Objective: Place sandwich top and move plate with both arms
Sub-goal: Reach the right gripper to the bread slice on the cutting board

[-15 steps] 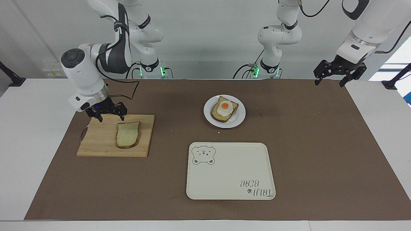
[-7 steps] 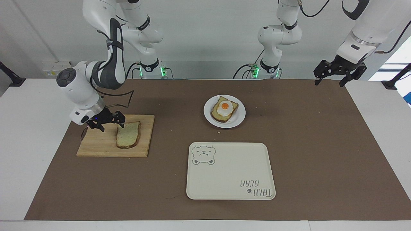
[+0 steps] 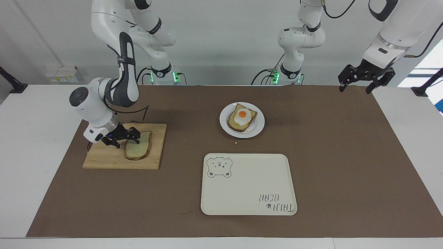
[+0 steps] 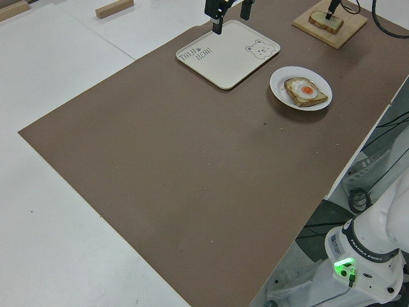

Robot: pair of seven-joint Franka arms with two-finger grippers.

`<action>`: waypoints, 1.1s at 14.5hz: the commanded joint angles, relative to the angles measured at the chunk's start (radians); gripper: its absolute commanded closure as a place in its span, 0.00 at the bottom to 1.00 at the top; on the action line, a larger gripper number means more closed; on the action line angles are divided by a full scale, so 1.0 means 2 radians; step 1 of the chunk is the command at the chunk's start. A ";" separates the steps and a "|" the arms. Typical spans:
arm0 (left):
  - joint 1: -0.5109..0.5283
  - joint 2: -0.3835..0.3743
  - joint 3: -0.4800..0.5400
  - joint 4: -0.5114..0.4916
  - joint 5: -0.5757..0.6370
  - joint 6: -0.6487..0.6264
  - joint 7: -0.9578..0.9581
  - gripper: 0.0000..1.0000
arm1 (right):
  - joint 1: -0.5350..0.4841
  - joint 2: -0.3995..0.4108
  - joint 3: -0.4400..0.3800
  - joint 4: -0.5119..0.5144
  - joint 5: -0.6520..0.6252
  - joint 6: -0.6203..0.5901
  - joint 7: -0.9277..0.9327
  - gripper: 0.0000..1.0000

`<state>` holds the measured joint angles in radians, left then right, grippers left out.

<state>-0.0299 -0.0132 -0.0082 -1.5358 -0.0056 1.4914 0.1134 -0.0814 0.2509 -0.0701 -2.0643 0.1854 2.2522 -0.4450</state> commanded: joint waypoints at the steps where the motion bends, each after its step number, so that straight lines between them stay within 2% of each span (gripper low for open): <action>1: 0.009 0.000 -0.005 0.005 0.004 -0.009 0.005 0.00 | -0.004 -0.003 0.003 -0.014 0.017 0.013 -0.024 0.23; 2: 0.009 0.000 -0.005 0.005 0.004 -0.010 0.005 0.00 | -0.004 -0.003 0.004 -0.016 0.017 0.014 -0.024 0.44; 3: 0.009 0.000 -0.005 0.005 0.004 -0.010 0.005 0.00 | -0.002 -0.003 0.003 -0.016 0.017 0.013 -0.025 0.77; 4: 0.009 0.000 -0.005 0.005 0.004 -0.010 0.005 0.00 | -0.003 -0.003 0.003 -0.015 0.018 0.012 -0.021 1.00; 16: 0.009 0.000 -0.005 0.005 0.004 -0.010 0.005 0.00 | -0.007 -0.001 0.002 0.000 0.018 0.004 -0.016 1.00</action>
<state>-0.0299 -0.0132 -0.0082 -1.5358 -0.0056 1.4914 0.1135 -0.0857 0.2366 -0.0692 -2.0677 0.1981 2.2519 -0.4494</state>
